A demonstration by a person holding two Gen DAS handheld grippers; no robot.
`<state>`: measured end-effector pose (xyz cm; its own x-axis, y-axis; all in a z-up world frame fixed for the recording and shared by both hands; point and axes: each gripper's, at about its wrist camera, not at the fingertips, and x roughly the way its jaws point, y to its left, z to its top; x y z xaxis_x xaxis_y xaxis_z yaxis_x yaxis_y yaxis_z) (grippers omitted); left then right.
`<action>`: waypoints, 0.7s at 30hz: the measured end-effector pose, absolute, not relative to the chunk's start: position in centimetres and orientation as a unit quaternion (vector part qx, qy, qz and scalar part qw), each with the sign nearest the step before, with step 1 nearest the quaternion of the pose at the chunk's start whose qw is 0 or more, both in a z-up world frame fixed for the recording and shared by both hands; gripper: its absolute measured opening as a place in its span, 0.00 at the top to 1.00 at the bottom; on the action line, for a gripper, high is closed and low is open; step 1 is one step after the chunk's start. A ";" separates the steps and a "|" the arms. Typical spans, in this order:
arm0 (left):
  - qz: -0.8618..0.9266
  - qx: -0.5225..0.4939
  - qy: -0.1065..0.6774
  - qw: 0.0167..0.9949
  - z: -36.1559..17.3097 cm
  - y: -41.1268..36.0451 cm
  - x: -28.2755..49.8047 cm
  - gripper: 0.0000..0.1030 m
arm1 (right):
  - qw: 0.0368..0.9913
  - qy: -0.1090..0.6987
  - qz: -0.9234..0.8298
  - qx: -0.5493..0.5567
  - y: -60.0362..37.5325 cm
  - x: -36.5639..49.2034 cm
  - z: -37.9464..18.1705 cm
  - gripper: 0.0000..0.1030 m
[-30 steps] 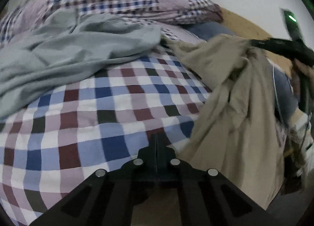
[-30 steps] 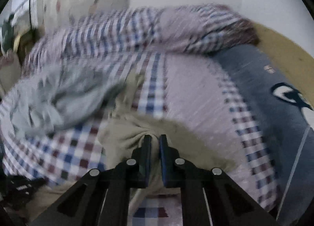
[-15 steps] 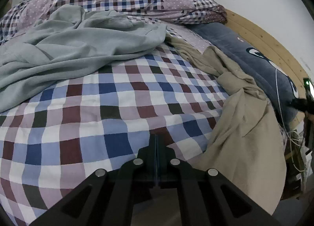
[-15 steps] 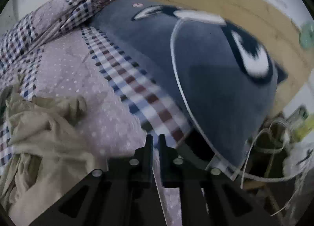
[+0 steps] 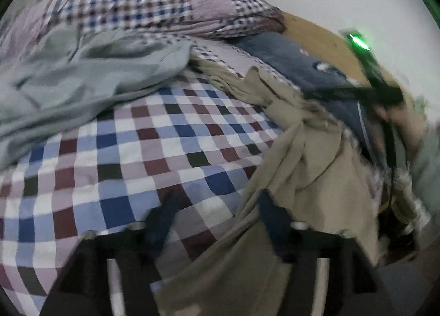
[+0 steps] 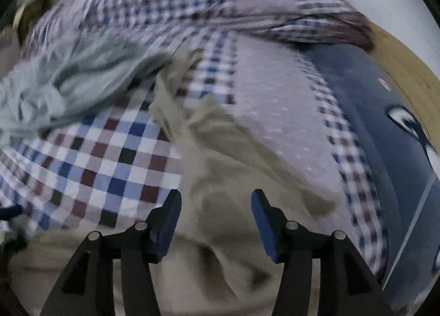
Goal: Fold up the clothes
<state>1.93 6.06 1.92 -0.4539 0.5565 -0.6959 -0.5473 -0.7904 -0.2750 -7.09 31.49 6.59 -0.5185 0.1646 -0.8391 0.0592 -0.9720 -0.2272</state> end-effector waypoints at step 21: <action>0.852 -0.430 0.006 0.298 1.2 5.7 2.1 1.00 | 0.137 0.039 0.902 -0.407 47.1 0.2 13.8 0.97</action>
<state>2.08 5.68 1.24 -0.4526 0.5033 -0.7361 -0.5140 -0.8218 -0.2459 0.24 47.11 13.85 -0.6314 0.2164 -0.7447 -0.2797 -0.9592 -0.0416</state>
